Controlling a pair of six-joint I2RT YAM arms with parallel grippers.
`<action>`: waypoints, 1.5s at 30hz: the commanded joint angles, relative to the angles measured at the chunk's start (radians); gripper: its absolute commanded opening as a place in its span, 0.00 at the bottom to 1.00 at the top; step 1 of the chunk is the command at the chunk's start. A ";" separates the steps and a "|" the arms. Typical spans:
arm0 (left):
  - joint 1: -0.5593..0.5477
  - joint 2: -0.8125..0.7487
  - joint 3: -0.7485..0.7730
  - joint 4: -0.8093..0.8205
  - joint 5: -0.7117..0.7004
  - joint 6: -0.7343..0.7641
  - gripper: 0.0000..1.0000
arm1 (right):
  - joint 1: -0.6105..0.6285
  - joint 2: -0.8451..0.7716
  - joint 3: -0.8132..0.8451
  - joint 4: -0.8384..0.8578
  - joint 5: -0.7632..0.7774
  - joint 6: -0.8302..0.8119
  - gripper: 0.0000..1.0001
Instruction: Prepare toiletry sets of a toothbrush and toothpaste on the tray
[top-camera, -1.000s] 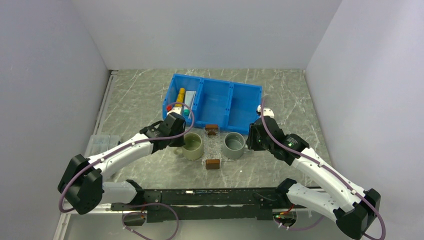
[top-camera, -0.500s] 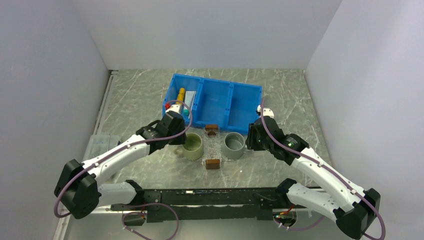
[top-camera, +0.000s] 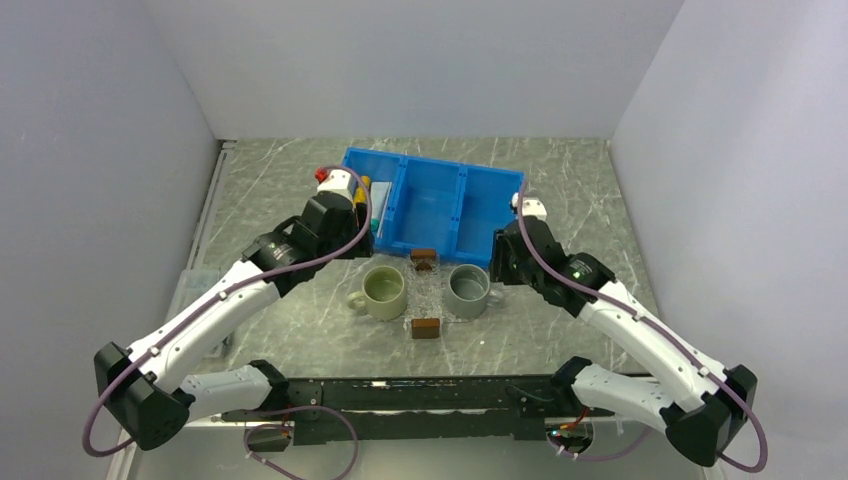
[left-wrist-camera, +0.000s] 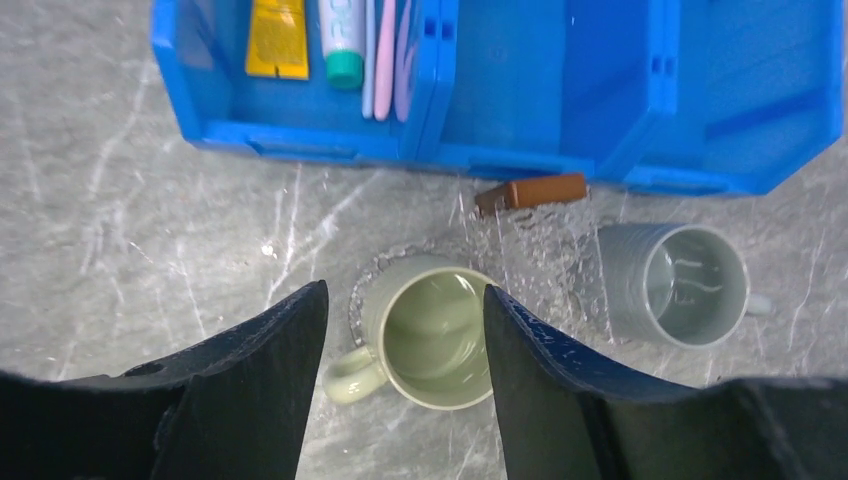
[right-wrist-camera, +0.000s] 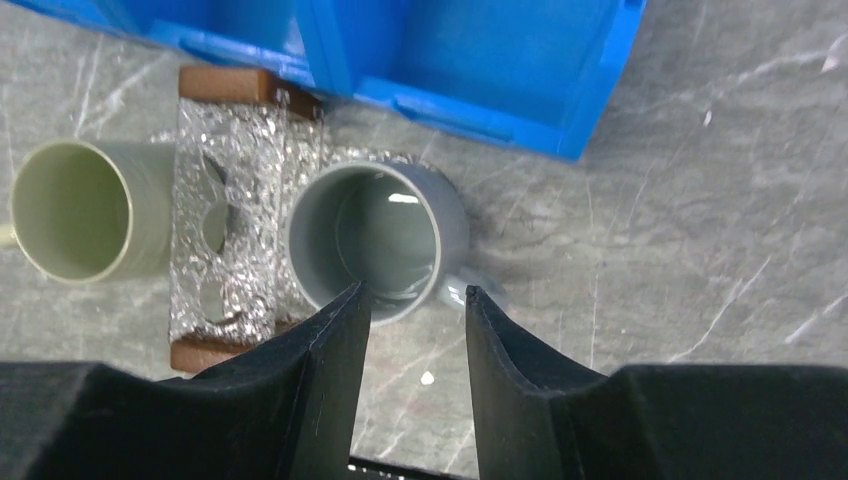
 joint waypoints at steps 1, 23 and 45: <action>-0.001 -0.020 0.107 -0.094 -0.096 0.075 0.65 | -0.002 0.085 0.116 0.039 0.063 -0.042 0.43; 0.104 -0.129 0.010 -0.108 0.010 0.117 0.99 | -0.218 0.323 0.135 0.064 0.067 -0.037 0.32; 0.133 -0.170 -0.072 -0.094 0.025 0.117 0.99 | -0.326 0.446 0.122 0.160 -0.012 -0.034 0.03</action>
